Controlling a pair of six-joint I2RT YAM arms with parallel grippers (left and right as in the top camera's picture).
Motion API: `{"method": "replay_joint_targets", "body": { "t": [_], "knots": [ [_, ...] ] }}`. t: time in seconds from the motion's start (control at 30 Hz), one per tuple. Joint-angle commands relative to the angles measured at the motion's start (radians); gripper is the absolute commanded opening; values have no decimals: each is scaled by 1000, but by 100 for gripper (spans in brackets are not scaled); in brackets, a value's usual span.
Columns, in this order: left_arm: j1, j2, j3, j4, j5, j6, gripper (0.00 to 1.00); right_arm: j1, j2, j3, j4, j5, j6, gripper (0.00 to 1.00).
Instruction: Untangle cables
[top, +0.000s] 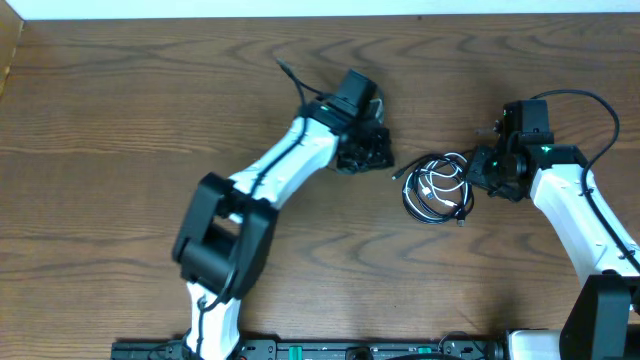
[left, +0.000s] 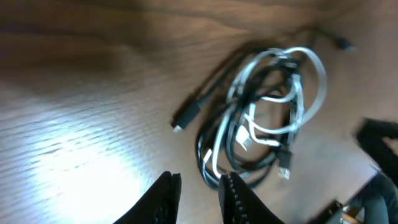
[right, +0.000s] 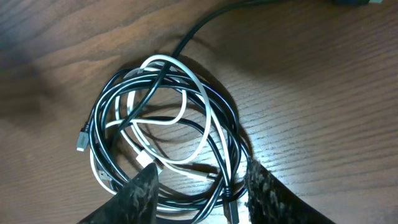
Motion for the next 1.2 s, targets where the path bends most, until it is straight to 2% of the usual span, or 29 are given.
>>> {"method": "replay_joint_targets", "body": {
  "t": [0.0, 0.23, 0.37, 0.73, 0.93, 1.17],
  "knots": [
    [-40, 50, 4, 29, -43, -123, 26, 0, 6, -3, -3, -4, 2, 43],
    [-88, 82, 4, 84, -66, -203, 27, 0, 6, -3, -7, -4, -16, 46],
    [-108, 82, 4, 93, -81, -203, 31, 1, 6, -3, -8, -4, -21, 46],
    [-233, 83, 4, 64, -316, -245, 33, 0, 6, -3, -11, -4, -21, 46],
    [-271, 100, 4, 64, -421, -292, 32, 0, 6, -3, -20, -4, -21, 46],
    [-273, 147, 4, 66, -431, -296, 26, 0, 6, -3, -31, -3, -21, 46]
  ]
}}
